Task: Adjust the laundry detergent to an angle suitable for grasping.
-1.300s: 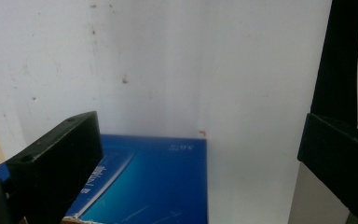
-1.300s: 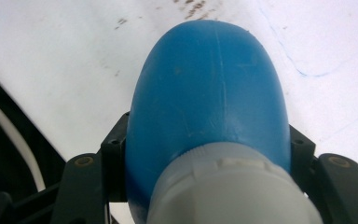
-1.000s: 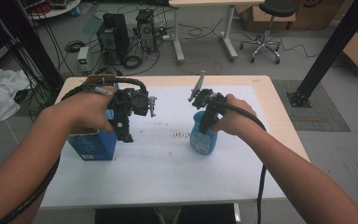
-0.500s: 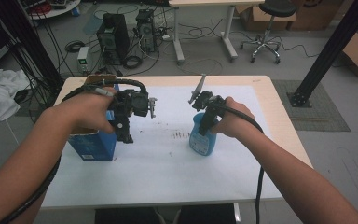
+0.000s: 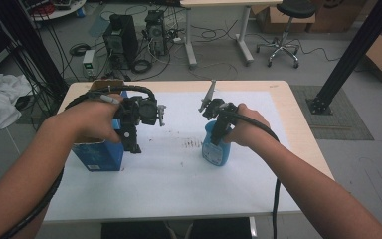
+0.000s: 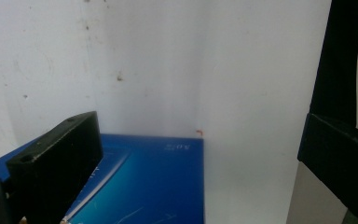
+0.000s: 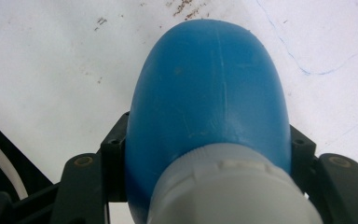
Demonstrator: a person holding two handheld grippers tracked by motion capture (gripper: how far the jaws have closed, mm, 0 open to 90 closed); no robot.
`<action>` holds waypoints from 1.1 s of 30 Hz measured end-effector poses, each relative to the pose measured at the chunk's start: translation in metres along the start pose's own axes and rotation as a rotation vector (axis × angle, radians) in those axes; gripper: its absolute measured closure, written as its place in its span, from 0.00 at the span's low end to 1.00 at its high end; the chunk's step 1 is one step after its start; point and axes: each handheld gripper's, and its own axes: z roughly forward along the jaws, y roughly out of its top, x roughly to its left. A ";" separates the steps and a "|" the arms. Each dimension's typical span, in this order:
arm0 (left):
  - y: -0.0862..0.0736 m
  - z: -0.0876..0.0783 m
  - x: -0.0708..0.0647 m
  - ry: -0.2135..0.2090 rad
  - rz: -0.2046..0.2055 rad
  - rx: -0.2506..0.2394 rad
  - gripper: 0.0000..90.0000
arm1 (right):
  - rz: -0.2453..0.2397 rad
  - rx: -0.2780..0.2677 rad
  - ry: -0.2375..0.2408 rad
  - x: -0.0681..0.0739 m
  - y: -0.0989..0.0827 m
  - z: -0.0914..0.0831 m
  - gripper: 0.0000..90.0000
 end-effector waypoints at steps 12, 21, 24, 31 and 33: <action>0.000 0.000 0.001 -0.003 0.001 0.002 0.00 | -0.007 0.014 0.007 -0.001 0.002 -0.001 0.41; 0.002 0.001 0.001 -0.009 0.005 0.007 0.00 | -0.023 0.004 0.006 -0.001 0.001 -0.004 0.41; 0.003 0.001 0.001 -0.009 0.007 0.008 0.00 | -0.022 -0.023 0.007 -0.002 0.001 -0.012 0.38; 0.005 0.001 0.001 -0.008 0.011 0.008 0.00 | -0.024 -0.014 -0.002 -0.002 0.001 -0.011 0.35; 0.005 0.001 0.001 -0.008 0.011 0.010 0.00 | -0.024 -0.011 -0.004 -0.002 0.001 -0.010 0.35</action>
